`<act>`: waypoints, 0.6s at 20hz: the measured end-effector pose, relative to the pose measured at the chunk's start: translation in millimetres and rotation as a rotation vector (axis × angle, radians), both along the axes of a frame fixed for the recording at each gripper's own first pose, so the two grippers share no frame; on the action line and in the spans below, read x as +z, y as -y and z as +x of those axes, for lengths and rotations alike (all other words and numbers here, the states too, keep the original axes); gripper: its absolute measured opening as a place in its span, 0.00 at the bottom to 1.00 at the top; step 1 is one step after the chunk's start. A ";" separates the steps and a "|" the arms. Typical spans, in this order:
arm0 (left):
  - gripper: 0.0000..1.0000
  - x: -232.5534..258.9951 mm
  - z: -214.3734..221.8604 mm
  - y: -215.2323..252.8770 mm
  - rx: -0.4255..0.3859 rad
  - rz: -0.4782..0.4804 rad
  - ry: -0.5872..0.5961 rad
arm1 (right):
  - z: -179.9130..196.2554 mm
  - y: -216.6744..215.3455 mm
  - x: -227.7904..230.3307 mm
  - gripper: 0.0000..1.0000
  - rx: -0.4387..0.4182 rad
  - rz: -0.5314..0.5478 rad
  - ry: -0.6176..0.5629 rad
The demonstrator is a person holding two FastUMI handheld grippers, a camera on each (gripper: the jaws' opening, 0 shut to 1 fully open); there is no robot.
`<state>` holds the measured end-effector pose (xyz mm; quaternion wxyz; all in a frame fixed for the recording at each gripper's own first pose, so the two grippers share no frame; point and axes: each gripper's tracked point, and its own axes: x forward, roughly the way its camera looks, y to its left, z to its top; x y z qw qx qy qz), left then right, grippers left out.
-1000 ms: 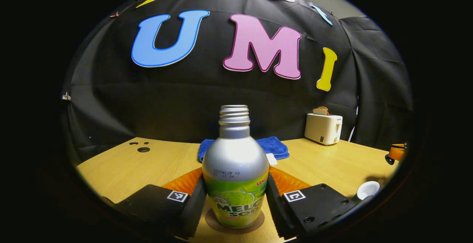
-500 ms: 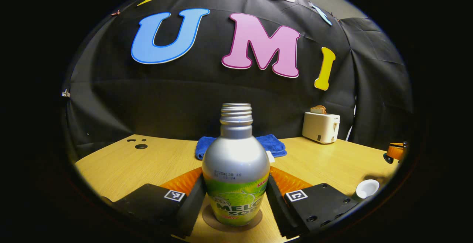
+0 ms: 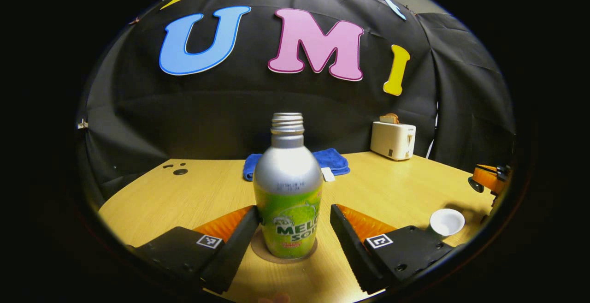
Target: Open the teacup lid with one hand, grasp the water bottle and pour water into the teacup with the other hand; after pouring, place the water bottle on the coaster and then close the teacup lid.
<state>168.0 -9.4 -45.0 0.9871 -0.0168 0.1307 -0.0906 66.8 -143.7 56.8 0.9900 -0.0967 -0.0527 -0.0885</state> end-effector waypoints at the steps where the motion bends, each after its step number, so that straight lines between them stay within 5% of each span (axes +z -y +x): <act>1: 0.98 -2.0 -6.8 -0.9 0.000 0.000 -0.010 | -0.1 0.0 -0.2 0.29 0.000 0.000 0.000; 12: 0.97 20.6 -101.0 -40.4 0.115 0.025 0.120 | 1.6 -6.7 -1.4 0.29 0.022 0.000 -0.005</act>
